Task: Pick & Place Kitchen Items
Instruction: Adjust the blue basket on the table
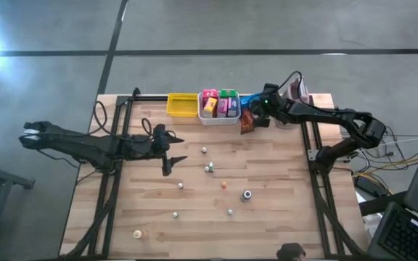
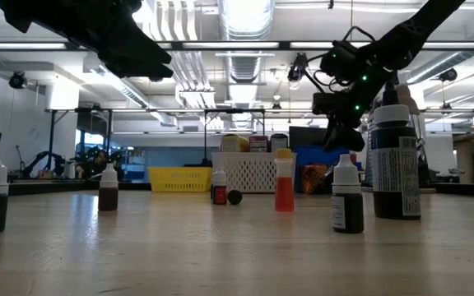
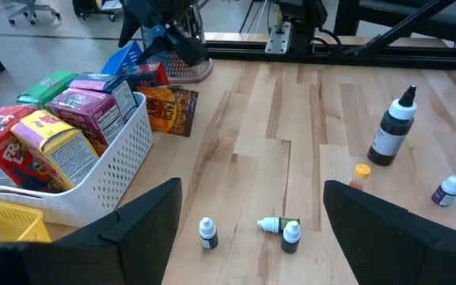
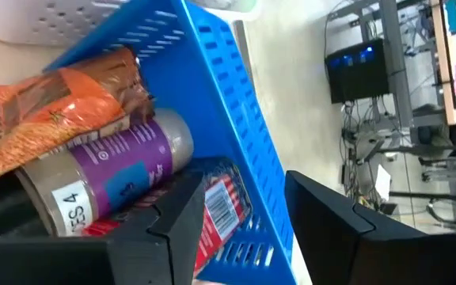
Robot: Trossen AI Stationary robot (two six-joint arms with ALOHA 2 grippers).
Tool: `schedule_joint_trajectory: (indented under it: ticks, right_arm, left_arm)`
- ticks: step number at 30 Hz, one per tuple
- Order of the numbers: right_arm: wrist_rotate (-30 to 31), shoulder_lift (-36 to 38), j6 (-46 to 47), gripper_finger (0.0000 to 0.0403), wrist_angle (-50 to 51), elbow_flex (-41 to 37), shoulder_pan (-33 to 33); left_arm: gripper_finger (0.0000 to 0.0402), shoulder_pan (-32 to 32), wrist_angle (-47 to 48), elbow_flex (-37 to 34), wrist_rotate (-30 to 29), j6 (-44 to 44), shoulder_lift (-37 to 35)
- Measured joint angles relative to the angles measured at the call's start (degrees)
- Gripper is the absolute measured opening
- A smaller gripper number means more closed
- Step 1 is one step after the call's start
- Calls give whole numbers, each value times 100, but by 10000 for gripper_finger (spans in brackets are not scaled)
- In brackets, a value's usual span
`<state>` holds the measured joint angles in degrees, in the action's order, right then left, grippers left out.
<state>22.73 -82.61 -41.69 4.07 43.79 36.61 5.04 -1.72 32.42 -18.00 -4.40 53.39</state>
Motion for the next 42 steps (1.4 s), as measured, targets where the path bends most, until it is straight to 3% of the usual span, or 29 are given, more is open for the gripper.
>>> schedule_joint_trajectory:
  ticks: [6, 12, 20, 32, 42]
  right_arm:
    - [-91, -102, -178, 178, -297, 2, 94]
    - [27, -674, -228, 173, -449, 125, 113]
    - [-43, -855, -37, 127, -421, 435, 117]
    - [22, -841, -75, 18, -5, 551, 117]
    - [-10, -839, -57, 12, 112, 551, 119]
  left_arm:
    - [312, -7, 2, 0, -1, 116, 0]
    - [312, -9, 12, 0, -7, 106, -1]
    - [312, -11, 17, 0, -11, 138, -2]
    - [312, -25, 8, 0, -13, 306, -2]
    - [312, -55, 4, 0, -15, 299, -2]
